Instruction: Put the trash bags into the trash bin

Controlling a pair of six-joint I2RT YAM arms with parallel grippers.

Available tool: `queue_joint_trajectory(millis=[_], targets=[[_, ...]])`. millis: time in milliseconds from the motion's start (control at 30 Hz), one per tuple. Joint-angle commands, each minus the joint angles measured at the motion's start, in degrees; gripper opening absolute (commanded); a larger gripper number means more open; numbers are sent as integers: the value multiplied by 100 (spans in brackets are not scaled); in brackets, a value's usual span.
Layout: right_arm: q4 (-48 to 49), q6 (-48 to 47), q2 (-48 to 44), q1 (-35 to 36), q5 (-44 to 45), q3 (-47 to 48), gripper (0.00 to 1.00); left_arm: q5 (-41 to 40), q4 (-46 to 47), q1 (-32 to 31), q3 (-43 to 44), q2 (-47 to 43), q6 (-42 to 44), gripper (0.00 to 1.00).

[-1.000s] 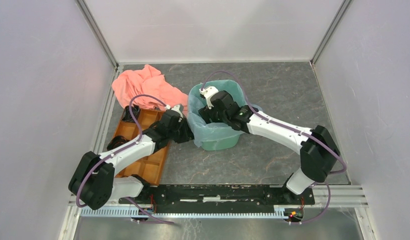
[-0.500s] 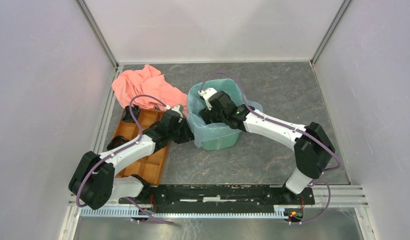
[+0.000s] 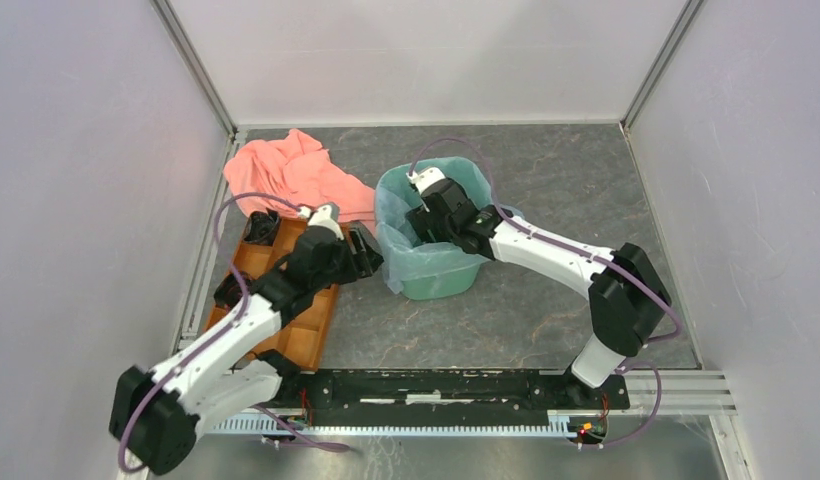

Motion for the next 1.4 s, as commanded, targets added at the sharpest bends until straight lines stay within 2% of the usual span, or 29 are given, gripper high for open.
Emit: queue_joint_trajectory(millis=[0, 133, 233, 467, 633, 800, 1000, 1233, 1367], targets=[[6, 258, 184, -315, 547, -168, 83, -903, -679, -23, -6, -1062, -243, 77], [-105, 361, 166, -590, 795, -159, 83, -1282, -993, -23, 173, -2085, -131, 81], [-188, 398, 163, -830, 1031, -127, 83, -1569, -1187, -23, 494, -2432, 69, 82], [-475, 264, 311, -1620, 1559, 397, 84, -1569, -1343, -23, 944, -2476, 398, 82], [-507, -213, 650, -2292, 1930, 1200, 85, -1454, -1375, -23, 959, -2533, 471, 82], [-483, -625, 1396, -3154, 2173, 2238, 88, -1700, -1263, -24, 881, -2629, 601, 82], [-682, -325, 2474, -4280, 1584, 3632, 89, -2019, -952, -23, 1189, -2008, 854, 83], [-244, -401, 2969, -5276, 1310, 4103, 88, -2000, -409, -23, 1442, -1039, 1251, 83], [7, -673, 3066, -5500, 1210, 4155, 88, -1917, -268, -23, 1541, -507, 1246, 83]])
